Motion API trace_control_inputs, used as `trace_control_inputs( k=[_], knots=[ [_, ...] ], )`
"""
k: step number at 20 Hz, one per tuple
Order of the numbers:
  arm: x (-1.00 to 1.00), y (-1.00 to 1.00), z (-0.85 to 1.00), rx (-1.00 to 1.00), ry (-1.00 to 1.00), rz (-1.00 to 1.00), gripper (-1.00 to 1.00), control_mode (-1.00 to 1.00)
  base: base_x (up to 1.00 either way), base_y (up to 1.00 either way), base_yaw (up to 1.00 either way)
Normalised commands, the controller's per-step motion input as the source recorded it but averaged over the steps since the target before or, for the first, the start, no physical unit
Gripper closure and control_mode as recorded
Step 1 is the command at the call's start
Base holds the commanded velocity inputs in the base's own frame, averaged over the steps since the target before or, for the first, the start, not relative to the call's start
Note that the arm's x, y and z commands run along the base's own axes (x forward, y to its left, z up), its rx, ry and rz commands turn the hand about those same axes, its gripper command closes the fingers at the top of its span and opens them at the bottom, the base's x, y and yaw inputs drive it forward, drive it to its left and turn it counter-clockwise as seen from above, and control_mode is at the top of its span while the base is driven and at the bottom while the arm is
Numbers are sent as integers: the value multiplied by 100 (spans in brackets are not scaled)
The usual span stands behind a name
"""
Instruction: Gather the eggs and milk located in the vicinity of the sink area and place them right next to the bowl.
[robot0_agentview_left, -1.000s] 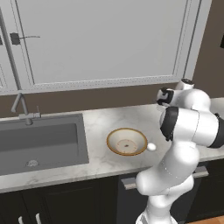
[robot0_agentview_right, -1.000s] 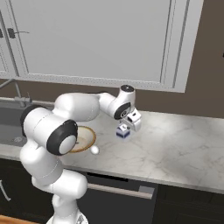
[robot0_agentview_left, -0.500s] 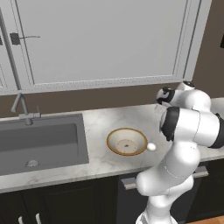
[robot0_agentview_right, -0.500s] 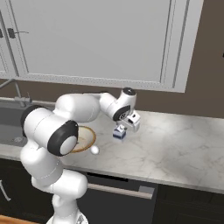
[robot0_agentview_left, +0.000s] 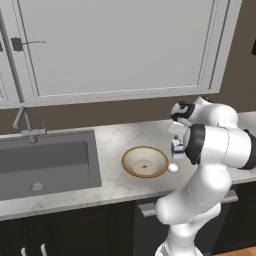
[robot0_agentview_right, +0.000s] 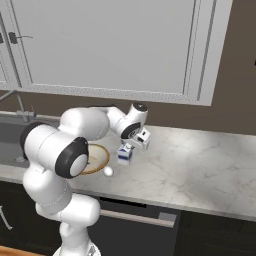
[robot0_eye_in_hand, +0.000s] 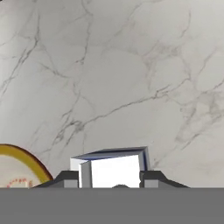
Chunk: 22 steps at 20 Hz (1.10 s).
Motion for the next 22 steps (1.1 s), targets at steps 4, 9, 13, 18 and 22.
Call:
trace_control_inputs(
  k=[4,9,13,18,22],
  knots=[
    [9,36,-1,1,-1,10,100,-100,0,0,0],
    [30,0,0,0,0,1,100,-100,0,0,0],
    [22,5,-9,0,0,0,100,-100,0,0,0],
    [4,10,-17,0,0,0,100,-100,0,0,0],
    [0,6,-19,0,0,0,100,-100,0,0,0]
  ],
)
